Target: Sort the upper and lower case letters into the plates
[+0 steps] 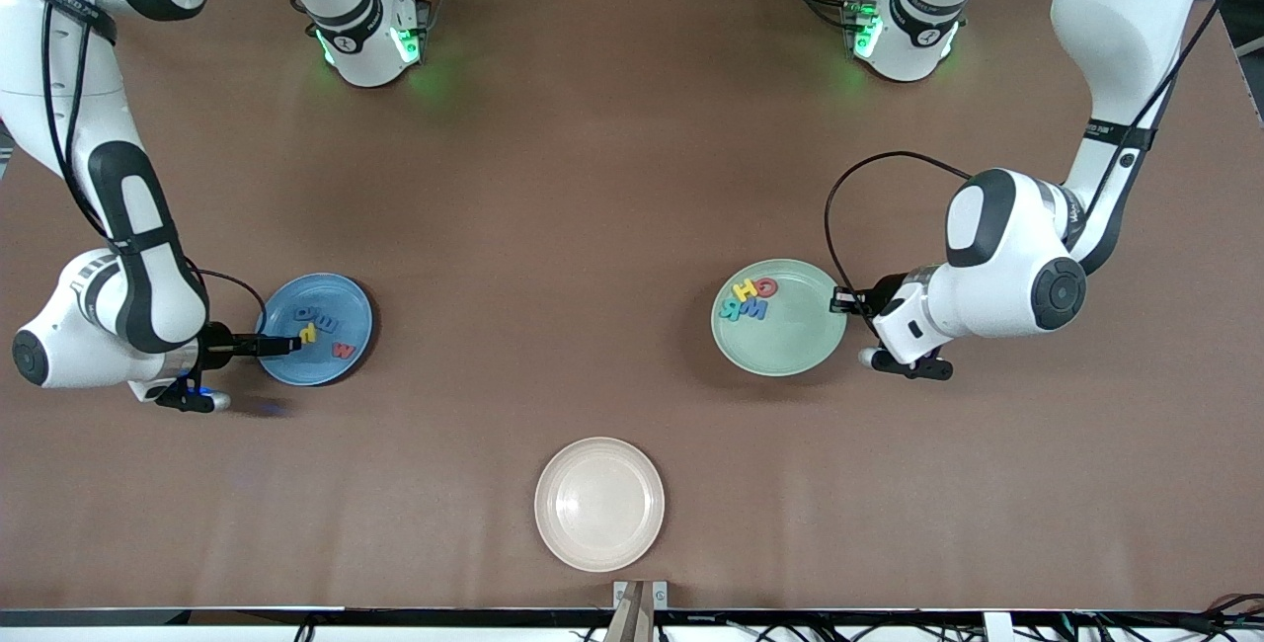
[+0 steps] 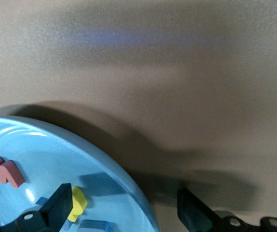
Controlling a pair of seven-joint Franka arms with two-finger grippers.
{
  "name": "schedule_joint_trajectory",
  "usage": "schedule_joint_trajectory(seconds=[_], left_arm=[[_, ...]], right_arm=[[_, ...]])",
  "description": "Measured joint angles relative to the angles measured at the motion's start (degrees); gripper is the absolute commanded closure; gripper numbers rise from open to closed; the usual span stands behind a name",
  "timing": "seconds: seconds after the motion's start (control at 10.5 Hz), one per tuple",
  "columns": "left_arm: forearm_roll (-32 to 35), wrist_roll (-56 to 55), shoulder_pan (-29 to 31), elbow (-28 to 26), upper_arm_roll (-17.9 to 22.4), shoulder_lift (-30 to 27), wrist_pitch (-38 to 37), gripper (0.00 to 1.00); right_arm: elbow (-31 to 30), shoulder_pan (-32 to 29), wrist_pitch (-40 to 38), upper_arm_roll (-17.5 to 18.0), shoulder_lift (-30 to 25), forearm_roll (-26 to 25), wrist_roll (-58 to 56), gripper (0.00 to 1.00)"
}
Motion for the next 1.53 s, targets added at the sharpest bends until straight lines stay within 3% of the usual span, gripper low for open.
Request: schedule_joint_trajectory(seconds=[0.57, 0.86, 1.14, 1.53], left_arm=[[0.3, 0.0, 0.2, 0.5, -0.2, -2.6, 0.0, 0.0], [3.9, 0.0, 0.2, 1.6, -0.2, -5.0, -0.8, 0.0], [10.9, -0.3, 0.3, 6.7, -0.1, -8.5, -8.3, 0.0], [11.9, -3.1, 0.5, 13.2, 0.1, -16.3, -15.8, 0.0]], right_arm=[[0.7, 0.0, -1.5, -0.2, -5.6, -1.4, -0.2, 0.0], [1.0, 2.1, -1.5, -0.1, -12.2, -5.6, -0.4, 0.0], [1.0, 4.3, -1.7, -0.1, -18.4, -8.9, 0.1, 0.0], [-2.0, 14.7, -2.6, -2.2, -23.4, -15.3, 14.3, 0.0]])
